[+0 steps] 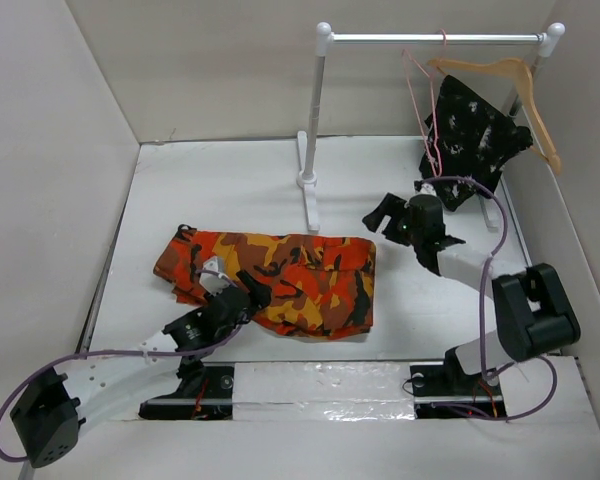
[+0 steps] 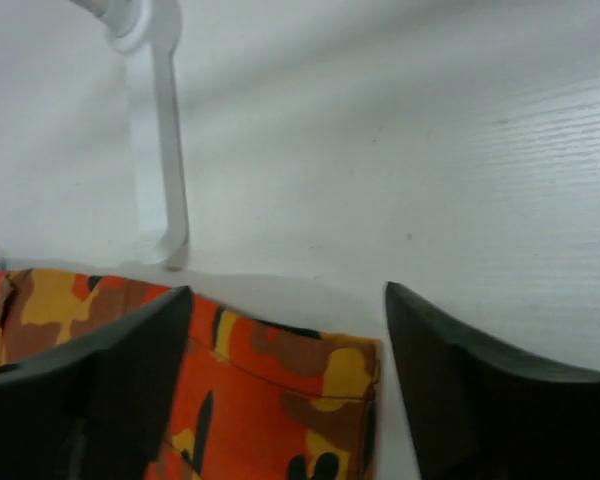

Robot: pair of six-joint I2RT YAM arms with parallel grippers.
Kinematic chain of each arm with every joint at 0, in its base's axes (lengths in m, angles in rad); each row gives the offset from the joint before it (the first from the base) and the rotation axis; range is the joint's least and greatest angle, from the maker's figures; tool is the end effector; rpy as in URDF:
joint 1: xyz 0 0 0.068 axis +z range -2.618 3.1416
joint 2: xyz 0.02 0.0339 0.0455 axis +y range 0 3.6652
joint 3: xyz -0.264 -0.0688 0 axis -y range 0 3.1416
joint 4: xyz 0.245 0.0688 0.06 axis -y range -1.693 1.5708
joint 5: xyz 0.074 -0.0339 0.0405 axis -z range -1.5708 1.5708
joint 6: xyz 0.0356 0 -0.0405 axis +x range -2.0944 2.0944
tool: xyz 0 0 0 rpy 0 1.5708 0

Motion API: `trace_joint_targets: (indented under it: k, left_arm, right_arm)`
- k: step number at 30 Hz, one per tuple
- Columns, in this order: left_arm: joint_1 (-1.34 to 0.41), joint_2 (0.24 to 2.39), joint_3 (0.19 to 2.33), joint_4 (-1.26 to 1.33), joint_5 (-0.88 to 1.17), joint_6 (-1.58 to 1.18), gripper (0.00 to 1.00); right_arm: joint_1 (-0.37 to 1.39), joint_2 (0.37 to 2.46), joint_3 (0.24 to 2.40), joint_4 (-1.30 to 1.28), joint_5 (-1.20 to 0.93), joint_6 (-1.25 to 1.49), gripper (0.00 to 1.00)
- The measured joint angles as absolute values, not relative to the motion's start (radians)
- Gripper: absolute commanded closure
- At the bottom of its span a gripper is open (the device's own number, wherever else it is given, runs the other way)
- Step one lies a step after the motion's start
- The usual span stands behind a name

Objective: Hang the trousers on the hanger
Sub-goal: Fold the trousers at the center of the board.

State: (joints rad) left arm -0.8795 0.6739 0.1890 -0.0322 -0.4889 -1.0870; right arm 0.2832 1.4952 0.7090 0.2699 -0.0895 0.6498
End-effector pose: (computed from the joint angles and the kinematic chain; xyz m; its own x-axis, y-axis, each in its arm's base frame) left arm 0.1086 -0.1050 0.1650 -0.5183 -0.5995 -0.6099 -0.0837 0.7453 -0.6615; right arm 0.2975 0.0899 0.1917 -0.5909 0.4556 -0.6657 0.0058 0.8276 0.5613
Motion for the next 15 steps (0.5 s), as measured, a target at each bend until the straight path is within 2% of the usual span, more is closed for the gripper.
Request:
trace_joint_targets:
  k: [1, 4, 6, 10, 12, 13, 15]
  left_arm:
    - [-0.887, 0.675, 0.189, -0.032, -0.491, -1.087, 0.30]
    - [-0.908, 0.689, 0.199, -0.033, -0.502, -1.082, 0.30]
    - [-0.916, 0.710, 0.214, -0.031, -0.508, -1.076, 0.30]
    - [-0.921, 0.768, 0.252, -0.003, -0.519, -1.052, 0.30]
    - [-0.921, 0.795, 0.273, 0.006, -0.528, -1.044, 0.30]
    - [-0.921, 0.804, 0.282, 0.011, -0.532, -1.040, 0.30]
    - [-0.924, 0.808, 0.292, 0.016, -0.537, -1.034, 0.30]
  right_arm:
    - [0.298, 1.464, 0.699, 0.258, -0.084, 0.644, 0.00]
    - [0.364, 1.316, 0.602, 0.247, -0.087, 0.647, 0.00]
    - [0.404, 1.228, 0.524, 0.243, -0.089, 0.660, 0.02]
    - [0.441, 1.196, 0.396, 0.258, -0.116, 0.697, 0.14]
    - [0.448, 1.233, 0.366, 0.245, -0.117, 0.709, 0.29]
    - [0.447, 1.250, 0.361, 0.253, -0.114, 0.717, 0.45]
    - [0.447, 1.266, 0.362, 0.269, -0.101, 0.725, 0.69]
